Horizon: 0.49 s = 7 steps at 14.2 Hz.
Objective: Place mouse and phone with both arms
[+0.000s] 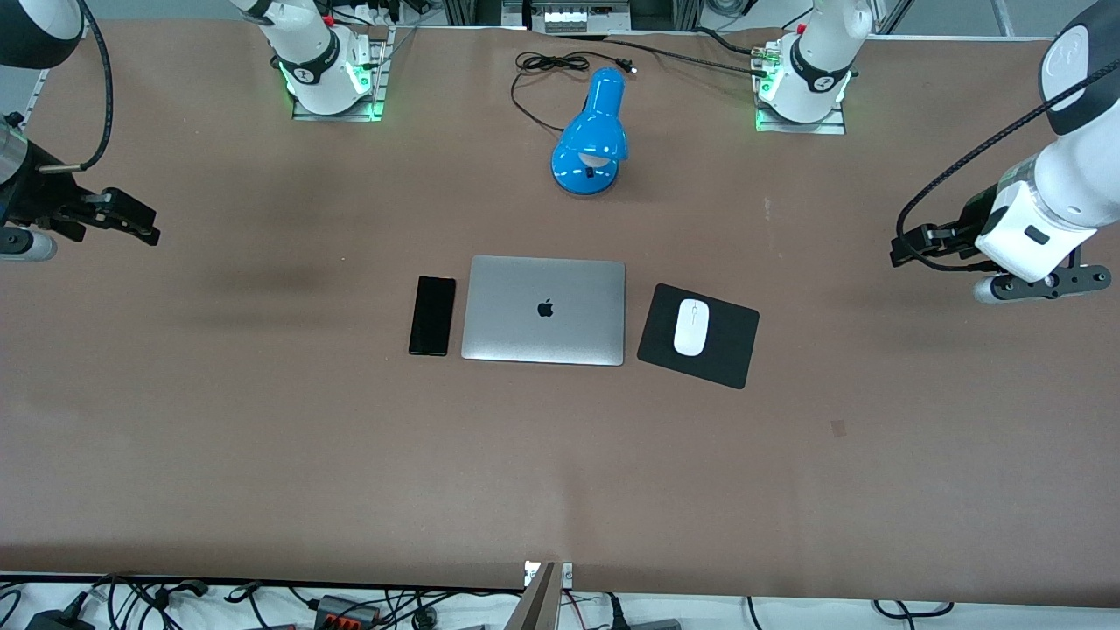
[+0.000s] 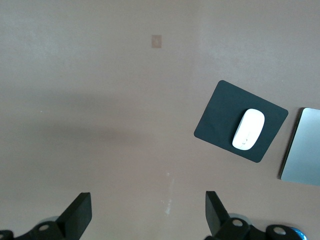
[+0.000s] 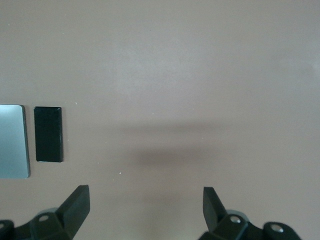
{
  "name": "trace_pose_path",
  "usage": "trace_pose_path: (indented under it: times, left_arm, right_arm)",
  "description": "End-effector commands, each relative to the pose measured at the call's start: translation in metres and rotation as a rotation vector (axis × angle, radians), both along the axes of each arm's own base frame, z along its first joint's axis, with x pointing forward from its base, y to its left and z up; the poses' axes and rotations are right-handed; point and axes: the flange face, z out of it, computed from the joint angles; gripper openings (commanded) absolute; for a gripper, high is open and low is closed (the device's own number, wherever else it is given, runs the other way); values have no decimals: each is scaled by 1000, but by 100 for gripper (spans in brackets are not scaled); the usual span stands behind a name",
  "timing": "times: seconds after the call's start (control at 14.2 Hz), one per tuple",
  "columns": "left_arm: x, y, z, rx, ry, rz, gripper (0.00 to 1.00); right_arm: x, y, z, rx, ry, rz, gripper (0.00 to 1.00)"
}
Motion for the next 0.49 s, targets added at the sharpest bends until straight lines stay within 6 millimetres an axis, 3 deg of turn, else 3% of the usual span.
trace_pose_path:
  times: [0.0, 0.42]
  left_arm:
    - [2, 1, -1, -12, 1, -4, 100]
    - [2, -1, -4, -12, 9, -7, 100]
  right_arm:
    - [-10, -1, 7, 21, -18, 11, 100]
    - [-15, -3, 16, 15, -26, 62, 100]
